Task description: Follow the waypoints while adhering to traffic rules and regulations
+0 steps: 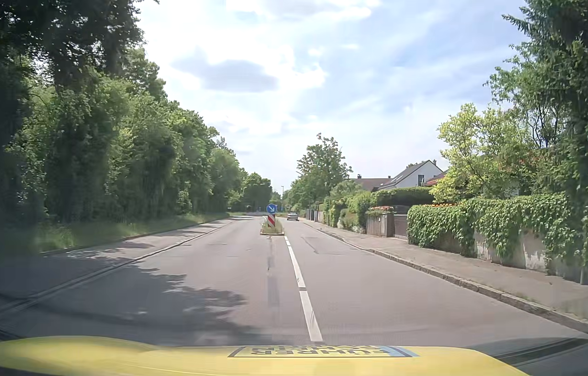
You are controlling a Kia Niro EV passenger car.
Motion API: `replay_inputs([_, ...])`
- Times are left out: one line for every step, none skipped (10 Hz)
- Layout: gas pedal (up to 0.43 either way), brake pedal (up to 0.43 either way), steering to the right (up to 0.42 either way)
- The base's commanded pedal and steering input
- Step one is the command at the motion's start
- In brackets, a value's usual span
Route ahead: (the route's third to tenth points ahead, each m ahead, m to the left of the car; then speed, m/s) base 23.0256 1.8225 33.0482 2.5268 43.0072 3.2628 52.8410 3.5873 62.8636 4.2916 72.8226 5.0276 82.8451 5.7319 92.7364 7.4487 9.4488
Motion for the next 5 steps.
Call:
replay_inputs([0.138,0.000,0.058])
replay_inputs([0.138,0.000,0.054])
replay_inputs([0.138,0.000,0.048])
replay_inputs([0.138,0.000,0.041])
replay_inputs([0.130,0.000,0.027])
